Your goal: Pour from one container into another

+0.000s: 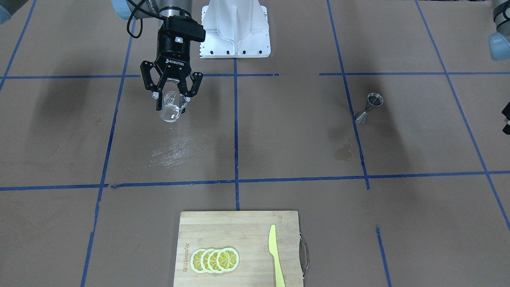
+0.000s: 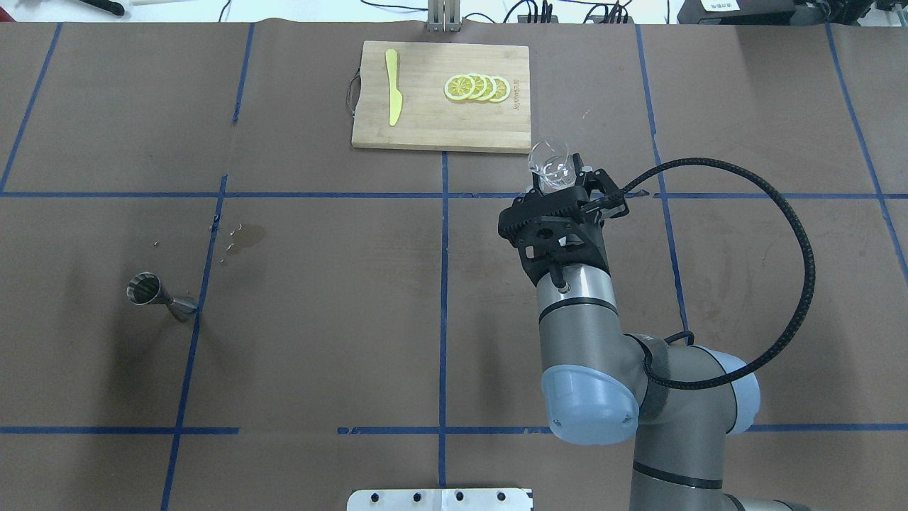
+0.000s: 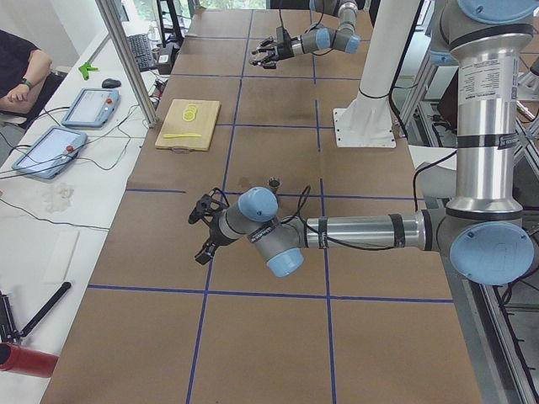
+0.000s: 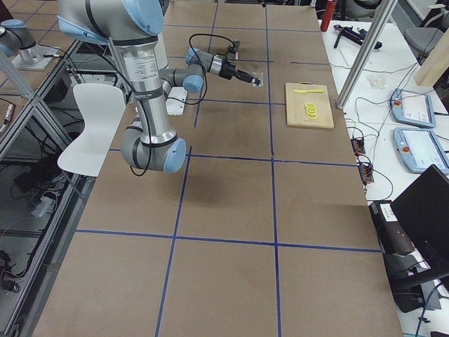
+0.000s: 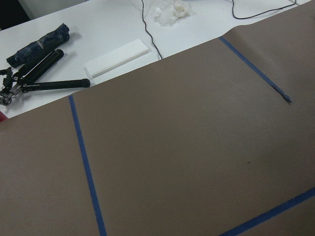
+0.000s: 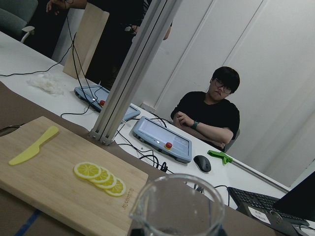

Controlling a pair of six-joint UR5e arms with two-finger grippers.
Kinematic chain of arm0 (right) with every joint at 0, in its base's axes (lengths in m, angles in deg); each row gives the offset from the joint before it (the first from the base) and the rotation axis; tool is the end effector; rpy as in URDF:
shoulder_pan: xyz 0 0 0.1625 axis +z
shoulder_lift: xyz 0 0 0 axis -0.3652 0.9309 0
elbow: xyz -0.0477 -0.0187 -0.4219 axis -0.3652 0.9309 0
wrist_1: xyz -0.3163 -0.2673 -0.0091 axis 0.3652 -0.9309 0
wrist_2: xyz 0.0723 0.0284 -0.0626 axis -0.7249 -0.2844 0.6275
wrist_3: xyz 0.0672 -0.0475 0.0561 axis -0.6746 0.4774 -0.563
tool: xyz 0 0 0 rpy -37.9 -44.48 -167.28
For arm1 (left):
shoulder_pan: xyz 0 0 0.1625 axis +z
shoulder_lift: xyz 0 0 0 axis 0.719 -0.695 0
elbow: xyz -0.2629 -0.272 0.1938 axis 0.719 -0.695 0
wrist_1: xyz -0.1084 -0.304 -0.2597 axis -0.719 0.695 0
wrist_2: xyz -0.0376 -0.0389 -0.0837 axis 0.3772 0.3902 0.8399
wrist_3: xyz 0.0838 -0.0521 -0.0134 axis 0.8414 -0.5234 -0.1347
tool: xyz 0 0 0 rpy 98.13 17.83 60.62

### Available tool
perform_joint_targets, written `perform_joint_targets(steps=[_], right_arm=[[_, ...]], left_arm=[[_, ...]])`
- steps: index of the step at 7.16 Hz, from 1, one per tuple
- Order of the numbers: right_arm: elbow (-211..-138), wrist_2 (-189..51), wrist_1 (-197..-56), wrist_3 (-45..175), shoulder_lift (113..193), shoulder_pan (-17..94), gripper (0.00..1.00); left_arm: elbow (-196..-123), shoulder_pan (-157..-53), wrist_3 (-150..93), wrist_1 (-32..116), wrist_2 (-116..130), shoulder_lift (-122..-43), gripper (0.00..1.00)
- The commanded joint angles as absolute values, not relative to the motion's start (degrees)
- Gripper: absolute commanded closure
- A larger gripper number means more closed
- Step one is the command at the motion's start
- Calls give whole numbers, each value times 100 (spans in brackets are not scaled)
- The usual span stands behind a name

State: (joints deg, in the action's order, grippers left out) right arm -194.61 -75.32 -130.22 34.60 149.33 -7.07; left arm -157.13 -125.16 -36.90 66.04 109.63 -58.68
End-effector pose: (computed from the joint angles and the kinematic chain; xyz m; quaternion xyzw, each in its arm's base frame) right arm -0.4648 -0.3464 0.2105 0.5877 -0.1403 0.0422 0.7957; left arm 0.0153 -0.4940 0.6136 0.2699 0.3641 0.0179 0.8912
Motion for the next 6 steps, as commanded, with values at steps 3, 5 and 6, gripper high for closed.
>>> perform_joint_targets(steps=[3, 5, 6], right_arm=[[-19459, -7531, -13023, 3449, 14934, -709, 100], [-19459, -7531, -13023, 3449, 14934, -709, 100], [-19459, -7531, -13023, 3449, 14934, -709, 100]], left_arm=[[-16104, -12882, -2467, 2472, 11157, -6102, 0], [-16183, -13812, -1348, 2242, 11428, -6139, 0], [-16166, -13956, -1030, 2218, 11517, -6129, 0]])
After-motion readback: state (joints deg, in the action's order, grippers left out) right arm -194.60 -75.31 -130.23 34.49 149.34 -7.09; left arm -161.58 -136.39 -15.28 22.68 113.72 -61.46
